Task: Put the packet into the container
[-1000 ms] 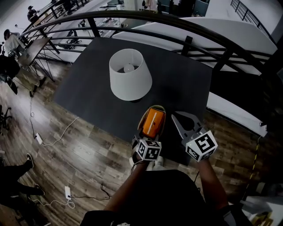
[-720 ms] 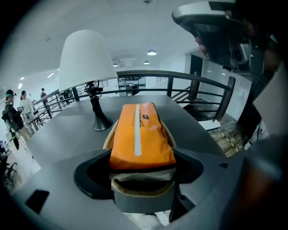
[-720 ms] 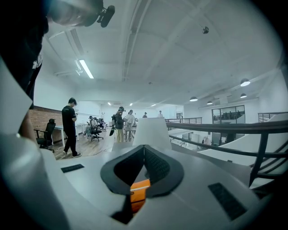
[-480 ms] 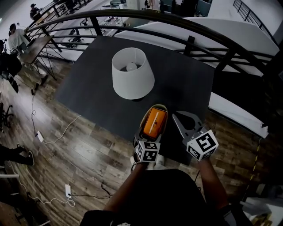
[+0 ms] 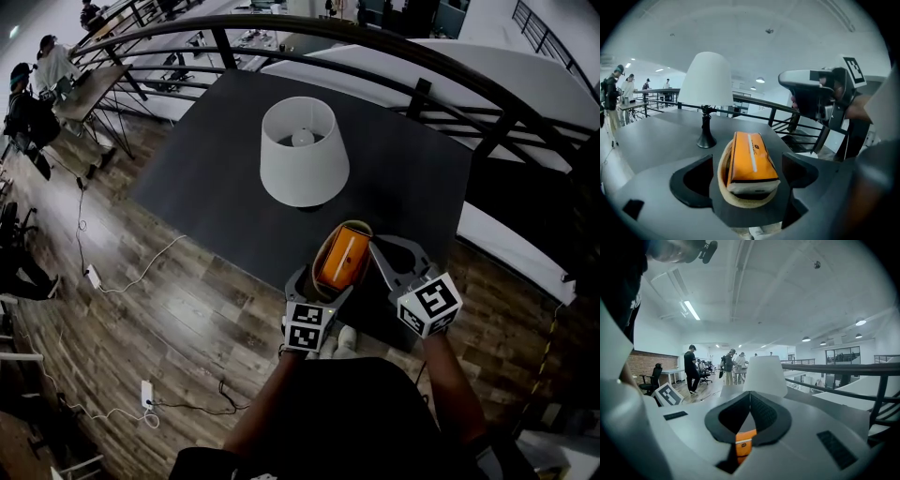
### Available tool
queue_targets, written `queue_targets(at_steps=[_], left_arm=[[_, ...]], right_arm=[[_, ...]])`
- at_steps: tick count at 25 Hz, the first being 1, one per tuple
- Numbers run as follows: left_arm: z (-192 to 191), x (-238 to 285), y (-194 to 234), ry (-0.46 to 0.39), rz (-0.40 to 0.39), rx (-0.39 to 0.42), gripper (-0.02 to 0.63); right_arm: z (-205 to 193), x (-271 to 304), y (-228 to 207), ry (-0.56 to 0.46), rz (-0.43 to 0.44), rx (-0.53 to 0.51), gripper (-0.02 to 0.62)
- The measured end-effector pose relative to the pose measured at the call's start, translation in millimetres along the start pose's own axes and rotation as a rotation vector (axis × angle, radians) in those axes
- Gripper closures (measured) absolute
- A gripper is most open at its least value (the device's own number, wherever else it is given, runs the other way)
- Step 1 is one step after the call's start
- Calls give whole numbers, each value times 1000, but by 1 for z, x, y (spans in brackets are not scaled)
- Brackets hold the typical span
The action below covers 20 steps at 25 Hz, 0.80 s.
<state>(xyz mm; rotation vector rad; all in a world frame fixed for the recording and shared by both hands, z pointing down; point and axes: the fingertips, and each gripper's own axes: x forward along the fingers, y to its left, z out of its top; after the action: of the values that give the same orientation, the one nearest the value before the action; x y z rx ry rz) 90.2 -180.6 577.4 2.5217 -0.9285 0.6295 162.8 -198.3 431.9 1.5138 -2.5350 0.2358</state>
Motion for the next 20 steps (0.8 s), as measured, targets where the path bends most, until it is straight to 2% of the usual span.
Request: queue_targets(at_steps=[4,8,11,14,20], left_arm=[[14,-18,18,-44,46,-6,263],[30,-35,31,-100,53,2,444],[41,-47,40,-138,58,19,542],[49,-56,48,-169,63,25,598],[54,-71,62,-201,72,13,598]], right_arm=[[0,12,8,1,23,-1,591],[-2,22,13,0,37,6,591],[-1,30,18,2,48,4,591],[-4,35,22,13,52,-2,591],[-25,48,27,68,49,-17,591]])
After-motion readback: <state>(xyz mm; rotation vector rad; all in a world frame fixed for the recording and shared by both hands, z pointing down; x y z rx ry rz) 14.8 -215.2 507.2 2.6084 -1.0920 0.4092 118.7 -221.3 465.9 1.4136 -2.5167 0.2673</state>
